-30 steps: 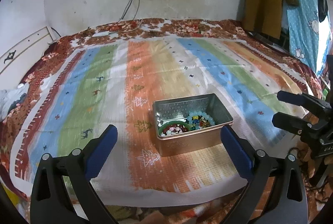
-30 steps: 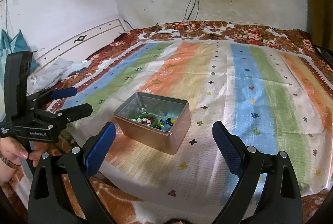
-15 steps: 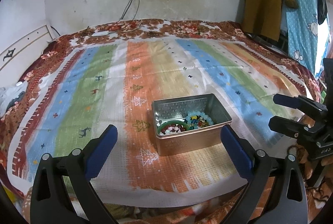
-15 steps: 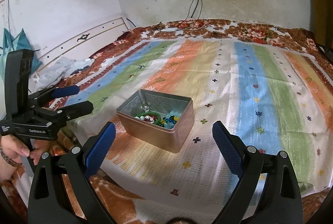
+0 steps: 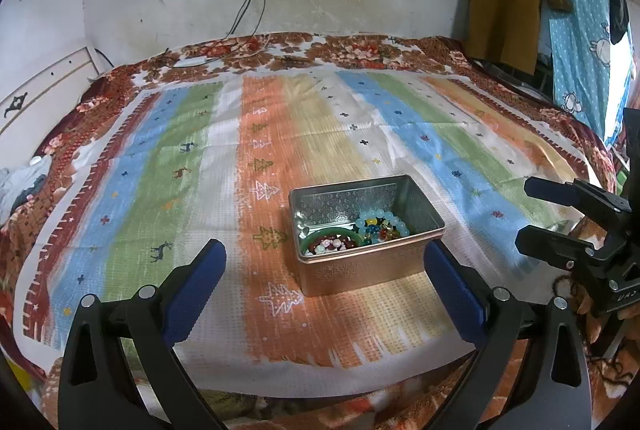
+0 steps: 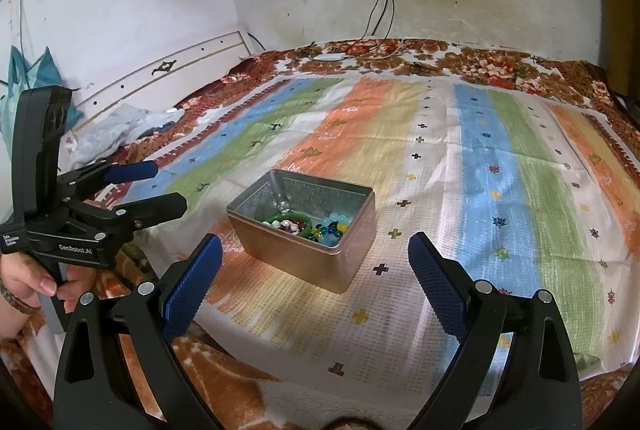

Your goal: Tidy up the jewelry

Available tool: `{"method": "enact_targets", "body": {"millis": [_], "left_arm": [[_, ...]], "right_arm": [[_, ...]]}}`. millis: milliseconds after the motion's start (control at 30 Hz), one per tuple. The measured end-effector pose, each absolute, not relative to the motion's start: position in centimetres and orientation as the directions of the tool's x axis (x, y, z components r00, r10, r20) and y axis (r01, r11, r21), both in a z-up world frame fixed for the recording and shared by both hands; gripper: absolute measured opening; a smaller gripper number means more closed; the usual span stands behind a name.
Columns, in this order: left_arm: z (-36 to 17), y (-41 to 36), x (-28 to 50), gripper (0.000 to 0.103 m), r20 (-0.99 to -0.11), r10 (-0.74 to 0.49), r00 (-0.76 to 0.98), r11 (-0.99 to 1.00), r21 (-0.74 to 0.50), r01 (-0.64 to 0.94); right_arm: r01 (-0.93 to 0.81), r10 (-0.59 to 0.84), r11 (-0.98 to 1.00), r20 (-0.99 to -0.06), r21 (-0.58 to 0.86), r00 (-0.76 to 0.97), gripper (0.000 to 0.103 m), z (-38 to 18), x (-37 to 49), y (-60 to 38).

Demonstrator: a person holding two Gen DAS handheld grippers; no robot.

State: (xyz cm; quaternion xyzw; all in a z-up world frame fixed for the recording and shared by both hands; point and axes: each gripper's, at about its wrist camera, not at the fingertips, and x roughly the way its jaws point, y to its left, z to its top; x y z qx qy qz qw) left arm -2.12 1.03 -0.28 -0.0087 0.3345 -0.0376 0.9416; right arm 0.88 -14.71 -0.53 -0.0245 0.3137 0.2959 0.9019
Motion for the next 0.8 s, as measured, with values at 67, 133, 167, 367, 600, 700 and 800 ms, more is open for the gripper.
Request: {"method": "enact_targets", "body": {"millis": [67,133,167,367,600,700,800], "left_arm": [[-0.27,1.03,-2.12,0.097,-0.629,-0.077,0.774,0.997,-0.041,0.065],[-0.28,1.03,-2.12,0.097,-0.629,-0.076,0.773,0.997,-0.041,0.065],[-0.27,1.03,-2.13,0.097,-0.629,-0.076,0.774,0.997,-0.041,0.064],[-0.27,1.02,-2.13,0.097,-0.629,-0.076,0.773,0.997,-0.041,0.064],[-0.27,1.01,-2.12,0.097,-0.630,-0.076,0.773,0.997,-0.040,0.065],[-0.27,1.01,-2.14,0.097,-0.630,-0.076,0.773,0.997,-0.040,0.065],[-0.23,0.98,-2.11,0.097,-0.630,-0.075,0.773,0.997,-0.041,0.064]], "right_arm": [[-0.549,0.518,0.824,-0.582,0.141,0.627,0.095,-0.55,0.84,-14.67],[-0.550,0.518,0.823,-0.582,0.141,0.627,0.095,-0.55,0.86,-14.67],[-0.549,0.518,0.824,-0.582,0.141,0.627,0.095,-0.55,0.85,-14.65],[-0.551,0.518,0.823,-0.582,0.139,0.627,0.095,-0.54,0.78,-14.61],[-0.551,0.518,0.823,-0.582,0.139,0.627,0.095,-0.62,0.79,-14.60],[-0.551,0.518,0.823,-0.582,0.138,0.627,0.095,-0.62,0.80,-14.60],[-0.551,0.519,0.822,-0.584,0.142,0.624,0.095,-0.69,0.80,-14.63]]}}
